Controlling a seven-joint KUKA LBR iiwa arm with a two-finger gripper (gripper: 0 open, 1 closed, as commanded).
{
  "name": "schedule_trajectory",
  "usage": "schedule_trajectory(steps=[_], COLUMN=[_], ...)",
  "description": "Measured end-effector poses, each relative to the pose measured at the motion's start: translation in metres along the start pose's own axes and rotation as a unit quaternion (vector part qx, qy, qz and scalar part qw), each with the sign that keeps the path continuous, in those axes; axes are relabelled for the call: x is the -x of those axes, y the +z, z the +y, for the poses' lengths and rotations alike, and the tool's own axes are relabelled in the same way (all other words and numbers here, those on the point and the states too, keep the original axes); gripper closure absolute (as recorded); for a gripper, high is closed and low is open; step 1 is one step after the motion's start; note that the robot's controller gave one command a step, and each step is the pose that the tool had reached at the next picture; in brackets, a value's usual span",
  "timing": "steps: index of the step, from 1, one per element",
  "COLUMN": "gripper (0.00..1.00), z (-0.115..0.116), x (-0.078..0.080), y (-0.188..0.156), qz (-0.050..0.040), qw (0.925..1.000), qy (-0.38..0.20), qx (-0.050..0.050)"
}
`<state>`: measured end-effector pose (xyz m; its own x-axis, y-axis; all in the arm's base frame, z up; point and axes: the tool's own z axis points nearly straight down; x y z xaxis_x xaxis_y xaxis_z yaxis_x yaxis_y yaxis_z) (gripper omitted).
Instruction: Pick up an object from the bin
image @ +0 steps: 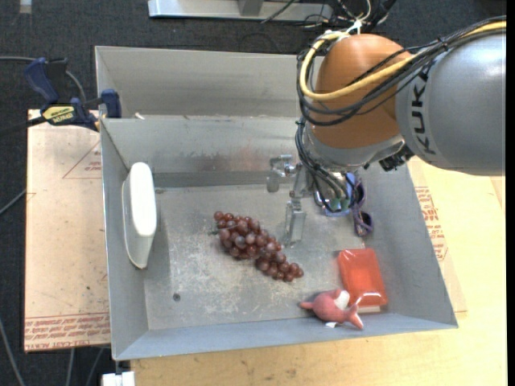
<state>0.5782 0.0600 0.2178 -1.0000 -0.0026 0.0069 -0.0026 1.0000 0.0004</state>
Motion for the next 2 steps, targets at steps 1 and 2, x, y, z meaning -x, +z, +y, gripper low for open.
schedule_trajectory(steps=[1,2], gripper=[0.0,0.0], z=[0.0,-0.004], x=[0.001,-0.024], y=[-0.005,0.027], qz=[-0.0039,-0.0078], qw=[1.0,0.9999], qy=[0.001,-0.007], qx=[0.0,0.001])
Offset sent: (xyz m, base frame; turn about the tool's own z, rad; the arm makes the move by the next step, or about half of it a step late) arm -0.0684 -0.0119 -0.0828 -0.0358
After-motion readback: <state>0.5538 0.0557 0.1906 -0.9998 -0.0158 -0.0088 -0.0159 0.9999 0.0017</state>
